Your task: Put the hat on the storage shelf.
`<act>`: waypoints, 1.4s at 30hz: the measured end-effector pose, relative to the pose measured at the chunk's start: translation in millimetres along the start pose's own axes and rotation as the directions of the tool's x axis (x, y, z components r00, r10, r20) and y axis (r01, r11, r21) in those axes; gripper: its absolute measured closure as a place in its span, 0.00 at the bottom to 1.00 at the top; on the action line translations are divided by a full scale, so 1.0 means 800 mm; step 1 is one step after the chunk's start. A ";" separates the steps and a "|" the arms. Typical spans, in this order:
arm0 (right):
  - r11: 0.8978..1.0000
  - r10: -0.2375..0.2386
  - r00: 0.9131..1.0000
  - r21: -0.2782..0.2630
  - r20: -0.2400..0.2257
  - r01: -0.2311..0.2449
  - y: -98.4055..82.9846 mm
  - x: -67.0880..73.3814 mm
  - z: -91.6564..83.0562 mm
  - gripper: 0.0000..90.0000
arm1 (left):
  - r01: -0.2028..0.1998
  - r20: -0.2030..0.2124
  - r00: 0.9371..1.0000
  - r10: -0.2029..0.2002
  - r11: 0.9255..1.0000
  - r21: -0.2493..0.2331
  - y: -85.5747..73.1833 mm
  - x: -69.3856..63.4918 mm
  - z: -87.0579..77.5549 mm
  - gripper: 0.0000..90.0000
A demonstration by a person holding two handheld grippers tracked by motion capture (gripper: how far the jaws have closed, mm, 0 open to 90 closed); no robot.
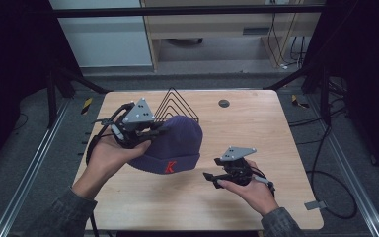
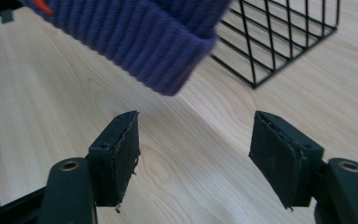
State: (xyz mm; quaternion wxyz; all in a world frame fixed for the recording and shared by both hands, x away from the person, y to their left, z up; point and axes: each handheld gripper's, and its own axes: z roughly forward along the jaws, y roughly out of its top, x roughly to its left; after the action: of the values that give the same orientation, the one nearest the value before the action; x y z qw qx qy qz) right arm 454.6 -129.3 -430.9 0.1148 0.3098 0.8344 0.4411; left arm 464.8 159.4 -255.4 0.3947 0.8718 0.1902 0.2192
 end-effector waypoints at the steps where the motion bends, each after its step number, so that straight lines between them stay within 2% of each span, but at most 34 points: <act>1: 1.000 -0.002 1.000 -0.008 -0.009 0.002 0.003 0.000 0.001 0.38 | -0.003 -0.002 1.000 0.003 1.000 -0.010 0.006 0.001 -0.004 0.89; 7: 0.999 0.018 0.999 -0.044 -0.039 -0.019 0.016 0.001 0.010 0.37 | -0.015 -0.006 1.000 0.015 1.000 -0.027 0.020 0.001 -0.013 0.89; 8: 0.998 0.032 0.998 -0.058 -0.050 -0.034 0.019 -0.001 0.013 0.35 | -0.018 -0.007 1.000 0.018 0.999 -0.028 0.022 0.001 -0.015 0.89; 10: 0.997 0.038 0.998 -0.064 -0.051 -0.041 0.020 -0.002 0.015 0.35 | -0.022 -0.002 1.000 0.022 0.999 -0.039 0.026 0.000 -0.018 0.89; 11: 0.995 0.055 0.996 -0.077 -0.064 -0.059 0.023 -0.006 0.017 0.36 | -0.026 0.001 1.000 0.026 0.998 -0.053 0.029 -0.001 -0.020 0.89; 16: 0.991 0.078 0.993 -0.104 -0.093 -0.087 0.029 -0.011 0.019 0.37 | -0.043 0.015 0.999 0.045 0.996 -0.075 0.031 -0.004 -0.021 0.89; 17: 0.990 0.074 0.992 -0.111 -0.100 -0.085 0.031 -0.011 0.019 0.39 | -0.043 0.017 0.999 0.045 0.996 -0.079 0.031 -0.003 -0.020 0.89; 18: 0.988 0.072 0.990 -0.131 -0.124 -0.088 0.035 -0.011 0.019 0.49 | -0.032 0.018 0.999 0.034 0.996 -0.083 0.030 -0.002 -0.018 0.89; 19: 0.987 0.065 0.990 -0.139 -0.124 -0.082 0.036 -0.011 0.018 0.55 | -0.037 0.013 0.999 0.038 0.996 -0.081 0.031 0.000 -0.016 0.89; 20: 0.987 0.065 0.990 -0.139 -0.124 -0.082 0.036 -0.011 0.018 0.55 | -0.037 0.013 0.999 0.038 0.996 -0.081 0.031 0.000 -0.016 0.89; 21: 0.985 0.054 0.991 -0.158 -0.120 -0.073 0.037 -0.011 0.017 0.69 | -0.024 0.005 1.000 0.024 0.997 -0.076 0.031 0.004 -0.014 0.89; 22: 0.985 0.054 0.991 -0.158 -0.120 -0.073 0.037 -0.011 0.017 0.69 | -0.024 0.005 1.000 0.024 0.997 -0.076 0.031 0.004 -0.014 0.89; 24: 0.983 0.051 0.992 -0.170 -0.119 -0.071 0.039 -0.012 0.014 0.76 | -0.015 -0.010 1.000 0.014 0.997 -0.072 0.030 0.010 -0.012 0.89; 26: 0.981 0.049 0.992 -0.178 -0.117 -0.070 0.041 -0.014 0.010 0.78 | 0.006 -0.027 1.000 -0.008 0.998 -0.069 0.028 0.023 -0.010 0.89; 27: 0.981 0.046 0.992 -0.180 -0.116 -0.067 0.043 -0.015 0.007 0.78 | 0.006 -0.027 1.000 -0.008 0.998 -0.069 0.028 0.023 -0.010 0.89; 28: 0.981 0.045 0.992 -0.184 -0.114 -0.065 0.045 -0.016 0.004 0.79 | 0.023 -0.033 0.999 -0.025 0.997 -0.069 0.026 0.034 -0.008 0.89; 33: 0.979 0.025 0.996 -0.199 -0.089 -0.043 0.061 -0.022 -0.010 0.80 | 0.049 -0.033 0.998 -0.052 0.995 -0.085 0.025 0.058 -0.006 0.89; 35: 0.979 0.024 0.996 -0.201 -0.086 -0.041 0.064 -0.022 -0.011 0.80 | 0.053 -0.034 0.998 -0.056 0.994 -0.092 0.026 0.061 -0.006 0.89; 38: 0.976 0.016 0.998 -0.216 -0.056 -0.028 0.079 -0.028 -0.018 0.80 | 0.062 -0.035 0.997 -0.066 0.992 -0.111 0.030 0.068 -0.007 0.88; 39: 0.976 0.015 0.999 -0.215 -0.048 -0.025 0.082 -0.030 -0.018 0.80 | 0.080 -0.032 0.996 -0.084 0.989 -0.123 0.032 0.075 -0.006 0.88; 42: 0.975 0.020 0.999 -0.223 -0.033 -0.027 0.093 -0.036 -0.018 0.81 | 0.077 -0.047 0.995 -0.083 0.990 -0.118 0.034 0.081 -0.004 0.88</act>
State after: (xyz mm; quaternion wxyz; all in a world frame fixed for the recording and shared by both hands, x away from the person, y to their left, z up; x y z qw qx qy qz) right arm 501.3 -125.5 -365.2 0.1310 0.2979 0.7776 0.5380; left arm 521.4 177.7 -217.6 0.4481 0.8331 0.2221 0.2364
